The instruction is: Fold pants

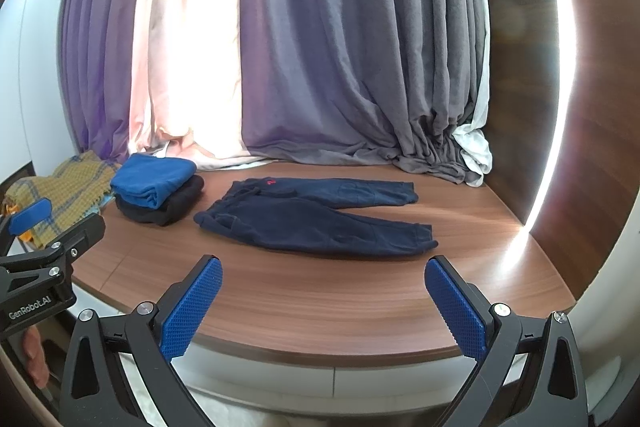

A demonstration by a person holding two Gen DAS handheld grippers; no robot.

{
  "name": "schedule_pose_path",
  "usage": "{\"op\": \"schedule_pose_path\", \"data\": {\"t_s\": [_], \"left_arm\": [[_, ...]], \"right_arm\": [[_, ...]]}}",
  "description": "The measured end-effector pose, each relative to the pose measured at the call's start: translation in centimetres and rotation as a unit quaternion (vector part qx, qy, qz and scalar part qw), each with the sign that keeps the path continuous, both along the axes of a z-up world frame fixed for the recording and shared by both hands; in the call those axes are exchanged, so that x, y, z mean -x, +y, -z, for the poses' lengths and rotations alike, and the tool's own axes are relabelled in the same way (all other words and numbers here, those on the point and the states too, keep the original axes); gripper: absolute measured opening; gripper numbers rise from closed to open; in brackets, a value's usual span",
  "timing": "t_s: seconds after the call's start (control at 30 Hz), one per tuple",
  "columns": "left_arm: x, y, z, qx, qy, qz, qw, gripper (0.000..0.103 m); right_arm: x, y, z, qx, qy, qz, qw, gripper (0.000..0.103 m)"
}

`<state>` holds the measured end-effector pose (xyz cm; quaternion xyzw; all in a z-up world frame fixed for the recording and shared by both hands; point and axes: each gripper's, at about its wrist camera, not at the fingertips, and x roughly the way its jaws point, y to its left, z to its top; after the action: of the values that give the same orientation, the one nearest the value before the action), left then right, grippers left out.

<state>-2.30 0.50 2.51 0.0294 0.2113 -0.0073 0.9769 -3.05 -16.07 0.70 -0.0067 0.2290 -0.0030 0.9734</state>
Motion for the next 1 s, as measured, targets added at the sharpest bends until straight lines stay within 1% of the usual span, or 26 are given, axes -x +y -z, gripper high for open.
{"op": "schedule_pose_path", "data": {"t_s": [0.37,0.53,0.73,1.0], "left_arm": [[-0.2,0.3,0.0,0.002,0.000,0.000,1.0000,0.103],[-1.1,0.8,0.0,0.003,0.003,0.001,1.0000,0.103],[-2.8,1.5,0.6,0.001,0.014,-0.003,0.9999,0.103],[-6.8,2.5,1.6,-0.006,0.027,-0.004,0.9996,0.103]], "right_arm": [[-0.1,0.2,0.0,0.001,0.000,-0.001,1.000,0.103],[-0.5,0.8,0.0,0.003,0.002,0.000,1.000,0.103],[-1.9,1.5,0.2,0.006,0.011,0.001,1.000,0.103],[-5.3,1.8,1.2,0.002,0.033,0.008,0.999,0.103]]}}
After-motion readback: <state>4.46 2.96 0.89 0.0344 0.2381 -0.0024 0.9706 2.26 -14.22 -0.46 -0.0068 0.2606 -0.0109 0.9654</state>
